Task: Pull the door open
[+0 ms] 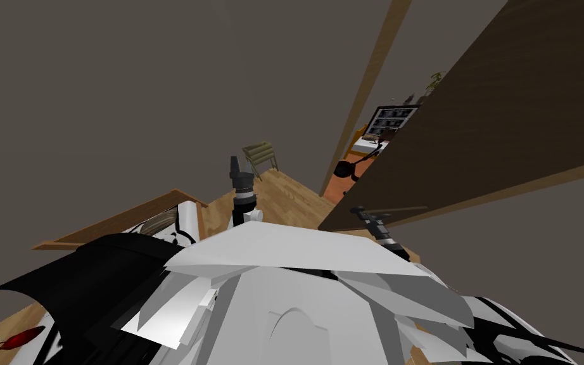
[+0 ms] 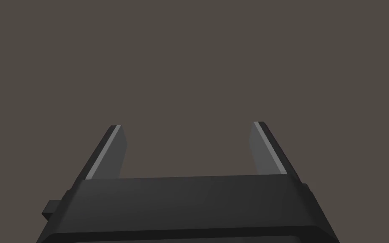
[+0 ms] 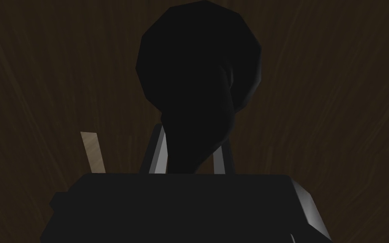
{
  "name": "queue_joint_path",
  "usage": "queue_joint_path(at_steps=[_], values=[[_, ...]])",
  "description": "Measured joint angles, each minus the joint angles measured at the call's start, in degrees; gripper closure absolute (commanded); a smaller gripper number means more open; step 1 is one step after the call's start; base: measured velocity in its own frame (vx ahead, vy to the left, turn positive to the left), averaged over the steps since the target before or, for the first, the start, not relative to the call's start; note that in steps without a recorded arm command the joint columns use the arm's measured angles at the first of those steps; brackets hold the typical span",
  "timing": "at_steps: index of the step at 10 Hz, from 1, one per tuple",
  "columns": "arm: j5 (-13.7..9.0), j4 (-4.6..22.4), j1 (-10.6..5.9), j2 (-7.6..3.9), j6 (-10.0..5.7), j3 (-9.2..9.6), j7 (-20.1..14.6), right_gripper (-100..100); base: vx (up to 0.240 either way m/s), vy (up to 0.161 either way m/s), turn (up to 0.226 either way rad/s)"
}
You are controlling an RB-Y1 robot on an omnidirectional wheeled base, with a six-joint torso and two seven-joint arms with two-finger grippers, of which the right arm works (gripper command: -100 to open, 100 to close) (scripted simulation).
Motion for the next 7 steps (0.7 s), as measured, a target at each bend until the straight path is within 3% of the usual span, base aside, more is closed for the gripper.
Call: queue_joint_path(at_steps=[2, 3, 6, 7], values=[[-0.06, 1.82, -0.14, -0.06, -1.89, 0.14, -0.10, 100, -0.102, -0.060, 0.115], [-0.02, 1.82, -0.12, 0.04, -1.94, 0.21, -0.10, 100, -0.117, -0.039, 0.122], [-1.25, 2.32, -1.89, 0.86, -0.45, 0.71, 1.01, 100, -0.141, -0.066, 0.111], [-1.43, 1.71, -1.78, 0.95, 0.11, 0.79, 1.26, 100, -0.083, -0.027, 0.065]])
